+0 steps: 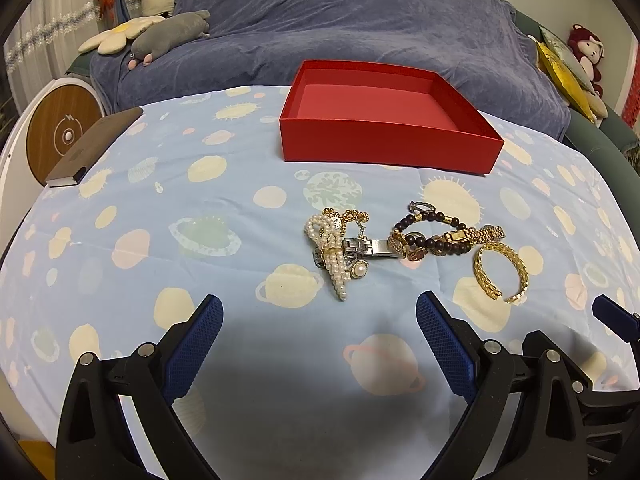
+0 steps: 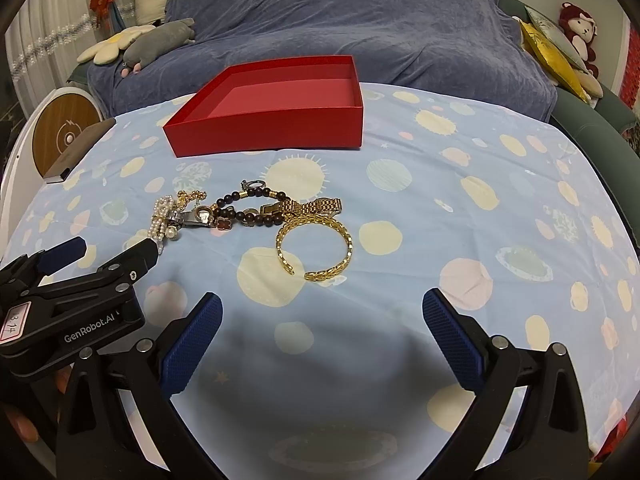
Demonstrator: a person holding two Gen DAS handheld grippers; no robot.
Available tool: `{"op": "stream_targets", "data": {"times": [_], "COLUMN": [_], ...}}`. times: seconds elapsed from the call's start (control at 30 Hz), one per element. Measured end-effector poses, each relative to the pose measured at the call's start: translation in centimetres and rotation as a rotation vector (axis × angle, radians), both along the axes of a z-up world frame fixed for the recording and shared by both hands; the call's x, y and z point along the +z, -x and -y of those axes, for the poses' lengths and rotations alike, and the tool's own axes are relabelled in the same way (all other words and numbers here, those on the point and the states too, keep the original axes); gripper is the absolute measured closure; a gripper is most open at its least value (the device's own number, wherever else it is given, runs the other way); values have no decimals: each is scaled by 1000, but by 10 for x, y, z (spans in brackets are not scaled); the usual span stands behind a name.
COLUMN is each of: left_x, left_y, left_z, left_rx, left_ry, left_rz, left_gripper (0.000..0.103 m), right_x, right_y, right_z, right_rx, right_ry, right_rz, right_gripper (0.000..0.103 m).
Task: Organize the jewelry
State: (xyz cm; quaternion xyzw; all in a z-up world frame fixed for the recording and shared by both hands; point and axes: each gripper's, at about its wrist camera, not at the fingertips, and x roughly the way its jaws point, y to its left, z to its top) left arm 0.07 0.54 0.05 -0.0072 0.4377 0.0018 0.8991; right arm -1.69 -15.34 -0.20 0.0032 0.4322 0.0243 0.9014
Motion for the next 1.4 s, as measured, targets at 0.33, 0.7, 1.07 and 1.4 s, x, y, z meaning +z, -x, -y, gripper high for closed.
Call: {"op": "stream_targets", "data": {"times": [0.33,0.7,1.07,1.4], "left_x": [0,0,0,-1], "left_y": [3,2,2,2], "left_z": [-3,-4,-3,-3], "left_rx": [5,6,6,5], "left_ry": [4,3,4,7], "left_rz": [4,2,1,-1], "left_gripper": [9,9,9,9], "right_x": [2,1,1,0], "right_y": [1,0,0,0], "right_z": [-1,-2,-2,-2], "right_rx": [4,1,2,2], "right_ry": [2,-4,-3,-5], "right_rz": [6,2,2,1], "right_gripper": [5,5,5,5]}}
